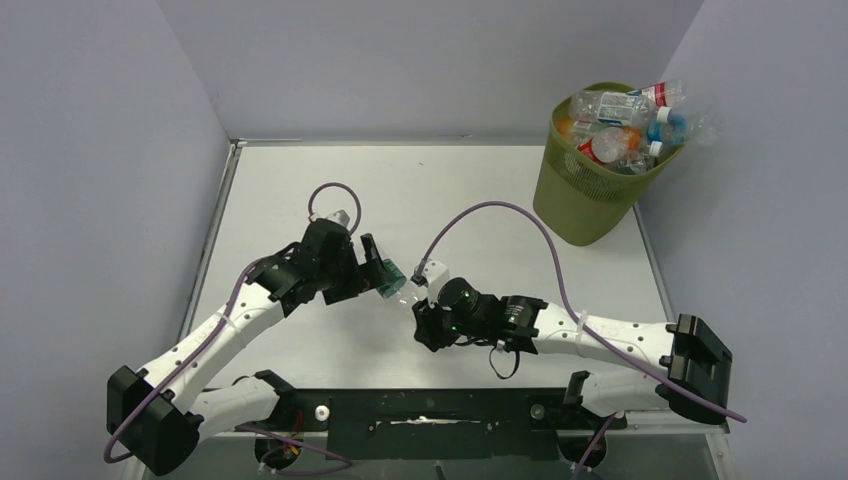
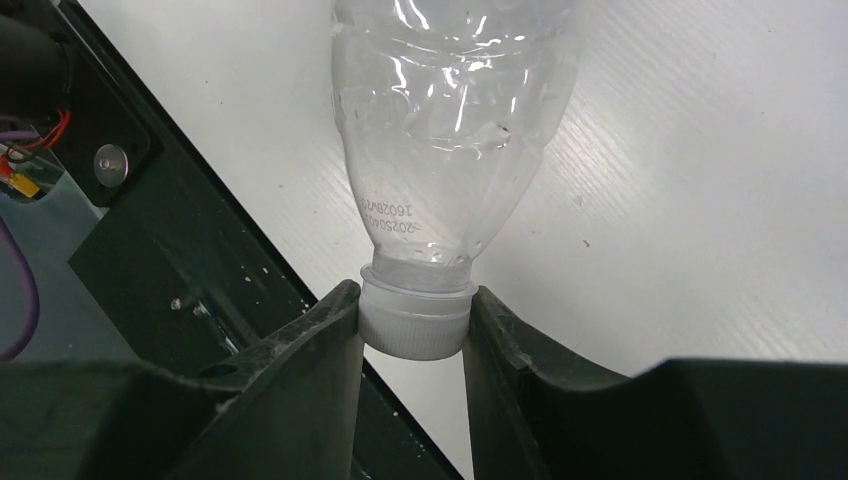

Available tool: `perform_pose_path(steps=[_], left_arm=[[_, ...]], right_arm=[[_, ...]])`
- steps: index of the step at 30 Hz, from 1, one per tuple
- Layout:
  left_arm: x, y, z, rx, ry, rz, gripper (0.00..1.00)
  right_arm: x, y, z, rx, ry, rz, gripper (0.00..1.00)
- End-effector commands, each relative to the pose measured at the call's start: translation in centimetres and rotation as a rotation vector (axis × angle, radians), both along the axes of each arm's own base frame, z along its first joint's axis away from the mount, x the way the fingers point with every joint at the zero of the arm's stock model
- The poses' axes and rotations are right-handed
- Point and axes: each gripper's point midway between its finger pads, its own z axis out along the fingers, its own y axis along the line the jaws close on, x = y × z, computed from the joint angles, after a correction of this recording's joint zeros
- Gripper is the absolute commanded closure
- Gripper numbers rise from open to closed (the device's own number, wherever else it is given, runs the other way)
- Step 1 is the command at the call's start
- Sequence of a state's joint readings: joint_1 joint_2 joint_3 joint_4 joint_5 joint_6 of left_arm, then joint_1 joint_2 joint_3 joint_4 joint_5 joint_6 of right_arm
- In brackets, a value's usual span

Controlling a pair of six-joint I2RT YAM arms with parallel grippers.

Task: Put the plastic bottles in the bin
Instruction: Pick up the plastic bottle at the center of the board.

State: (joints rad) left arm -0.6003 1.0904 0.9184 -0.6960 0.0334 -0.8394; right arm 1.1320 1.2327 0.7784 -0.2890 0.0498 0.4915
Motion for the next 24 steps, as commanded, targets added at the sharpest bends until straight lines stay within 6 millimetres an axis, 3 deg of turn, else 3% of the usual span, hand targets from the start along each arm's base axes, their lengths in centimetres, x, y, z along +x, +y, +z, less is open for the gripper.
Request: perform_pose_path(steps=[1, 17, 24], left_arm=[[1.1, -0.9, 1.3, -0.094, -0.043, 0.047, 0.08], [2.5, -0.1, 2.5, -0.271, -0.078, 0.220, 0.08], [3.1, -0.1, 3.9, -0.217, -0.147, 0.130, 0.08]], right_arm=[[1.2, 1.8, 2.7, 0.061, -0.058, 0.006, 0.67], [0.3, 3.0, 3.1, 0.094, -0.038, 0.047, 0.66], [0.1, 2.6, 2.9, 0.078, -0.030, 0.042, 0.66]])
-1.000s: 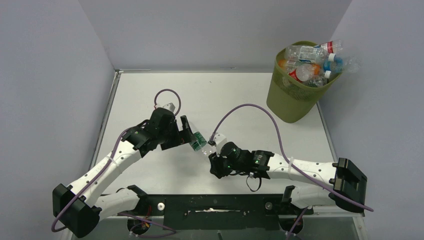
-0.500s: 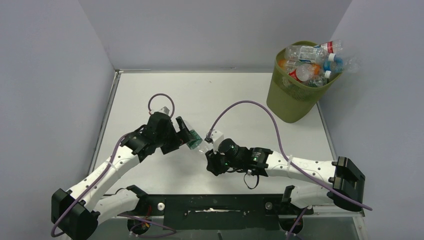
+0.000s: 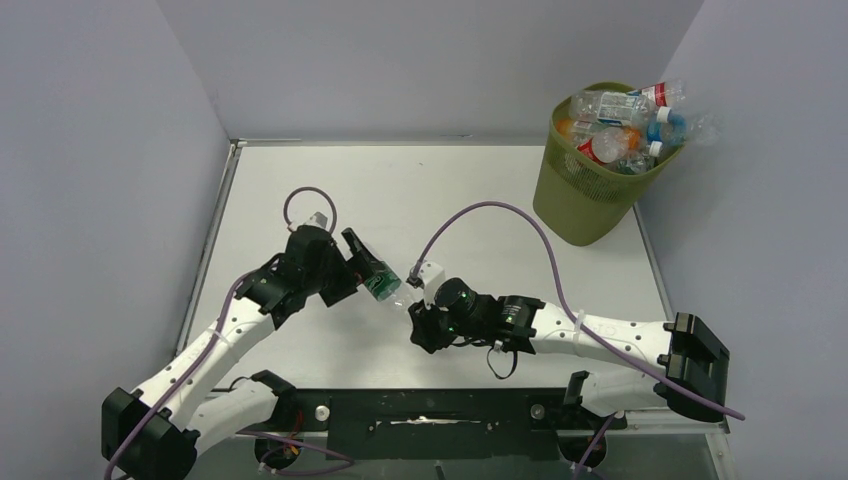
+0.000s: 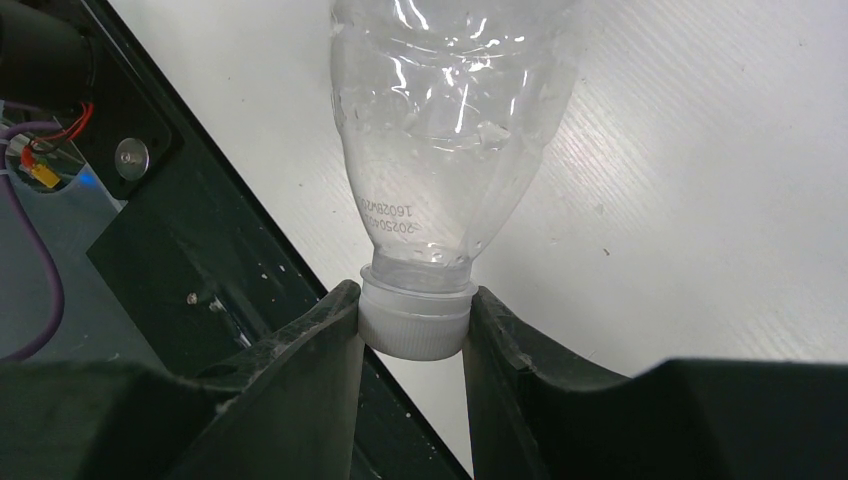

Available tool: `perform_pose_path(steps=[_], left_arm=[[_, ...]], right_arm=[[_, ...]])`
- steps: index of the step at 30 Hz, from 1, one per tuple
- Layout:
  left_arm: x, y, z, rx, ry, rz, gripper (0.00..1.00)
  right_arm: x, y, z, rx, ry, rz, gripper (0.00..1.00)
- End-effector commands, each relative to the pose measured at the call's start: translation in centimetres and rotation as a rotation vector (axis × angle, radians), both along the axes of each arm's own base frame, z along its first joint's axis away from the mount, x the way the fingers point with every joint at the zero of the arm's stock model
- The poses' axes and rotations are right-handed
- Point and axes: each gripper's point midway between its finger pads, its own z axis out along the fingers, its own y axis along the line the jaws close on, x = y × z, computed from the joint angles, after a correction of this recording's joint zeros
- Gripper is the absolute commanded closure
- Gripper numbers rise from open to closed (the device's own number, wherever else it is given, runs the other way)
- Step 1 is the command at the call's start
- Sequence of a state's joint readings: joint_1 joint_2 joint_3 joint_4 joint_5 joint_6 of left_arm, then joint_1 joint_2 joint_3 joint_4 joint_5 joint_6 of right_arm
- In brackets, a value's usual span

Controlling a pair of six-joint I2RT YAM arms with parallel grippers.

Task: Put the plastic bottles in the bin
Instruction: Pick up the plastic bottle at the center of the board.

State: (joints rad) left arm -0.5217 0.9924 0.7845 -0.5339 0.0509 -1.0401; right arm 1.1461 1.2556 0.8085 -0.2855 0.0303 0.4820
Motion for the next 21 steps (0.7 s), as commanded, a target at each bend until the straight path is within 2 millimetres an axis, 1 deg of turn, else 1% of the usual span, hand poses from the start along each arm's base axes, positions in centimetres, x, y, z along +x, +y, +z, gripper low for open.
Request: perform_pose_path(steps=[1, 4, 6, 9, 13, 21], left_arm=[[1.5, -0.8, 4.0, 0.006, -0.161, -0.092, 0.08], [1.5, -0.5, 5.1, 0.056, -0.225, -0.151, 0.08], [1.4, -0.3, 5.2, 0.086, -0.225, -0.170, 0.08], [1.2, -0.3, 4.6, 0.098, -0.202, -0.182, 0.08], [1.2, -0.7, 3.7, 0.066, -0.162, -0.166, 0.08], [1.6, -2.0, 3.3, -0.021, -0.110, -0.130, 0.08]], right_arm=[[0.5, 1.3, 2.2, 0.060, -0.025, 0.004, 0.66], [0.2, 1.0, 2.0, 0.057, -0.010, 0.007, 0.66], [0.1, 0.7, 2.2, 0.066, -0.007, 0.002, 0.65], [0.3, 0.5, 2.7, 0.092, -0.014, -0.012, 0.65], [0.5, 0.6, 3.1, 0.107, -0.020, -0.018, 0.65], [0.8, 1.2, 3.9, 0.132, -0.036, -0.009, 0.65]])
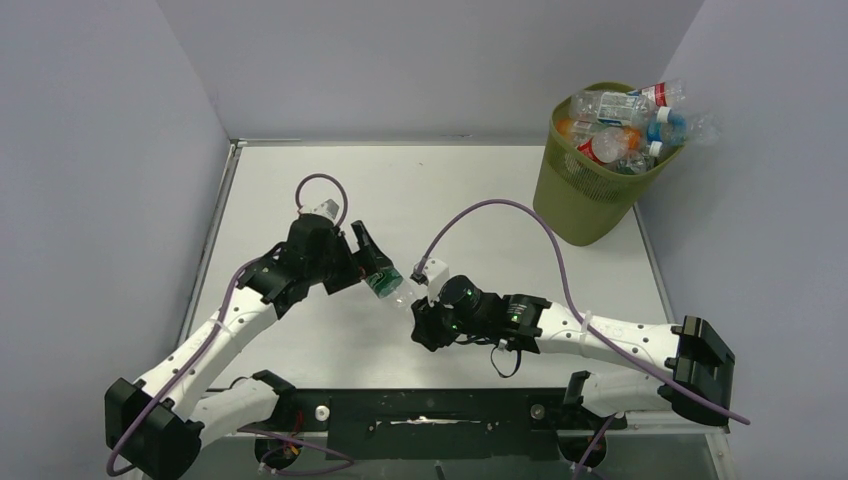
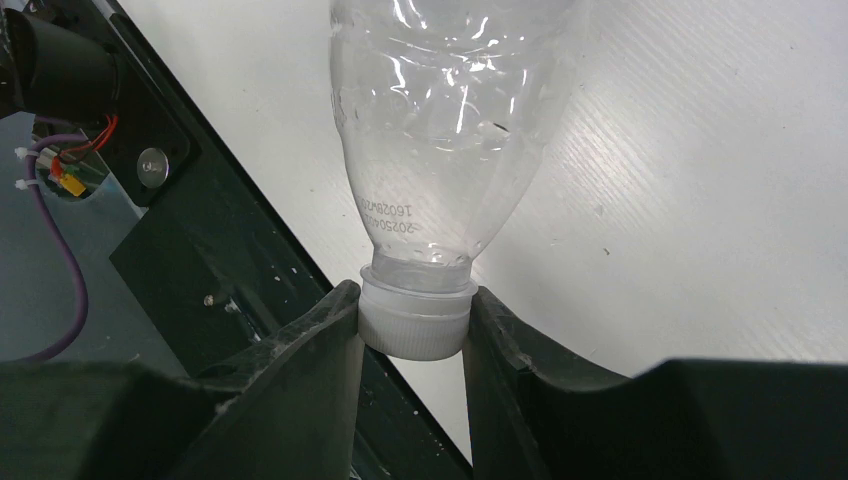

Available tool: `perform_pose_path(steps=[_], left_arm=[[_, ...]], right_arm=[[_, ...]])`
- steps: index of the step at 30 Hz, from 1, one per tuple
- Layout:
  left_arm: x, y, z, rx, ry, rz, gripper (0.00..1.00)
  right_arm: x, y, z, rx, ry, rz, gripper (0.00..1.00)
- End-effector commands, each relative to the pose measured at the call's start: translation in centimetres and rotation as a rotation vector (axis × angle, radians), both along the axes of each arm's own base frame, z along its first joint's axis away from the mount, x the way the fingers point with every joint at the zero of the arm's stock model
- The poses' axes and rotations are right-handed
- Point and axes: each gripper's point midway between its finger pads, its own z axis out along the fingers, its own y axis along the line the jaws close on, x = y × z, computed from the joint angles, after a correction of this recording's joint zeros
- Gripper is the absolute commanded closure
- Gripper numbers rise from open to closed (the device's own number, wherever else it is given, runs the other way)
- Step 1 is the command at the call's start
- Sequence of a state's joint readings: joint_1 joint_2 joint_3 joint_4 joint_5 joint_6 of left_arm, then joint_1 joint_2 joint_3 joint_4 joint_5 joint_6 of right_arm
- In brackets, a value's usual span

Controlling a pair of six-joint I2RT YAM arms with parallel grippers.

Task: Put the plastic bottles in the bin
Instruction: Pick up the plastic bottle at the center of the board.

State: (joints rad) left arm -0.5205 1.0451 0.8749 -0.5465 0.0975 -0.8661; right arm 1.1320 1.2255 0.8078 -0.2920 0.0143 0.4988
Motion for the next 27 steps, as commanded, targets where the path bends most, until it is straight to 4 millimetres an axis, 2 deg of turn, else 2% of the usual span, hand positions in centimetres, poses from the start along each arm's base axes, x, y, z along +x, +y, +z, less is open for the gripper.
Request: perform_pose_path(steps=[1, 16, 27], left_arm=[[0.9, -1.3, 1.5, -0.104, -0.017, 0.021, 0.08], [1.3, -2.3, -0.1, -0.249, 0.107, 0.129, 0.08], [1.3, -2.2, -0.3, -0.295, 0.127, 0.159, 0.08]], right_arm=[[0.7, 1.4, 3.2, 0.105, -0.049, 0.005, 0.65], [1.0, 2.1, 4.4, 0.126, -0.078, 0.026, 0.65], [1.1, 2.6, 4.6, 0.127, -0.081, 0.030, 0.65]])
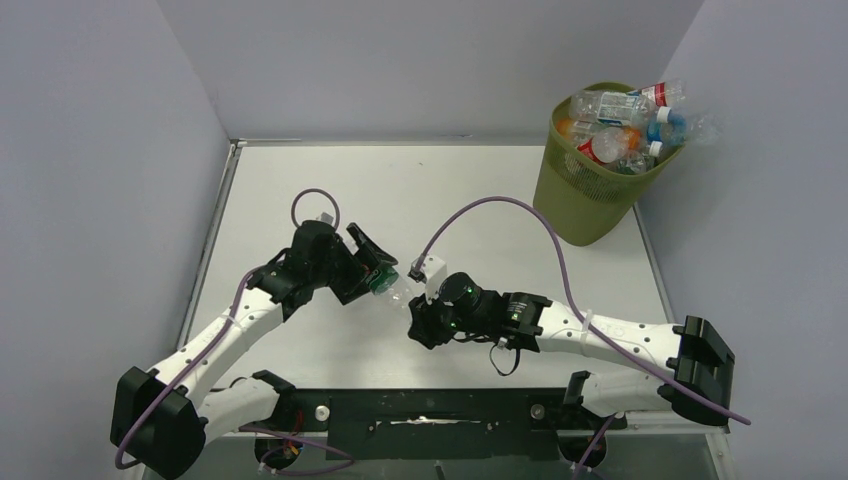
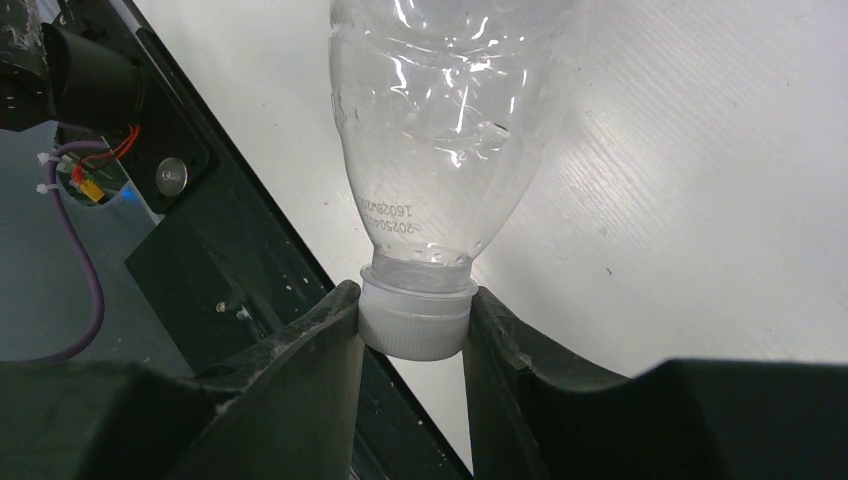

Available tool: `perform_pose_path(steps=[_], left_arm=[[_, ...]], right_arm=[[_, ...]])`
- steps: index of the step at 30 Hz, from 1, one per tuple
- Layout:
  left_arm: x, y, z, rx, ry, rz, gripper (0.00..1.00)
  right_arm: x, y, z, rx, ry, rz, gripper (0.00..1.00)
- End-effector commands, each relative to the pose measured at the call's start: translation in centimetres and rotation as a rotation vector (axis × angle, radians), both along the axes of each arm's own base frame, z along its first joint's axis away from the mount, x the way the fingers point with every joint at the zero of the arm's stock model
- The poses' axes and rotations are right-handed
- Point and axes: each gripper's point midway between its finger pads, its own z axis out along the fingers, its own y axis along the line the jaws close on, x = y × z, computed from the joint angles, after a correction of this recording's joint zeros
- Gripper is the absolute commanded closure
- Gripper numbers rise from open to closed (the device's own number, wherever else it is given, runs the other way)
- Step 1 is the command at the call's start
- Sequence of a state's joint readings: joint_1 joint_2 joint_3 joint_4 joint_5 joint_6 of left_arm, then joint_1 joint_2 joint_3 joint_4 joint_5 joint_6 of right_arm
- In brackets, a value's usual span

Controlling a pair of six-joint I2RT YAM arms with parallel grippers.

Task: Put the plastic bottles in the bin
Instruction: Pick up the plastic bottle at the center of the board.

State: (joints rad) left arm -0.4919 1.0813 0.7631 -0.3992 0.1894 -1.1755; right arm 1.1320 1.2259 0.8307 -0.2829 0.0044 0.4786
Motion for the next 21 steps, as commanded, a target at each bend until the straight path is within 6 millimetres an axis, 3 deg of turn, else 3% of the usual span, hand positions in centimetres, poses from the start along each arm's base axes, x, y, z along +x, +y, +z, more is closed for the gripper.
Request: perform_pose_path(steps=[1, 6, 11, 16, 21], left_arm=[[0.92, -0.37, 1.71, -0.057, -0.057, 0.012, 0.09], [0.97, -0.11, 1.44, -0.057, -0.055, 0.020, 0.24], [1.13, -0.20, 1.45, -0.072, -0.062, 0.014, 0.47], [1.18, -0.33, 1.36, -0.080, -0.060, 0.011, 0.54], [1.36, -0.17, 1.56, -0.089, -0.064, 0.026, 0.60]], right_arm=[[0.93, 1.99, 3.49, 0.102, -0.057, 0.011, 0.65], [0.85, 2.05, 3.59, 0.102, -0.058, 0.010, 0.65], [0.76, 1.88, 3.75, 0.103, -0.061, 0.007, 0.65], [0.79, 1.80, 3.67, 0.100, -0.064, 0.005, 0.62], [0.90, 1.74, 3.78, 0.102, -0.068, 0.000, 0.48]])
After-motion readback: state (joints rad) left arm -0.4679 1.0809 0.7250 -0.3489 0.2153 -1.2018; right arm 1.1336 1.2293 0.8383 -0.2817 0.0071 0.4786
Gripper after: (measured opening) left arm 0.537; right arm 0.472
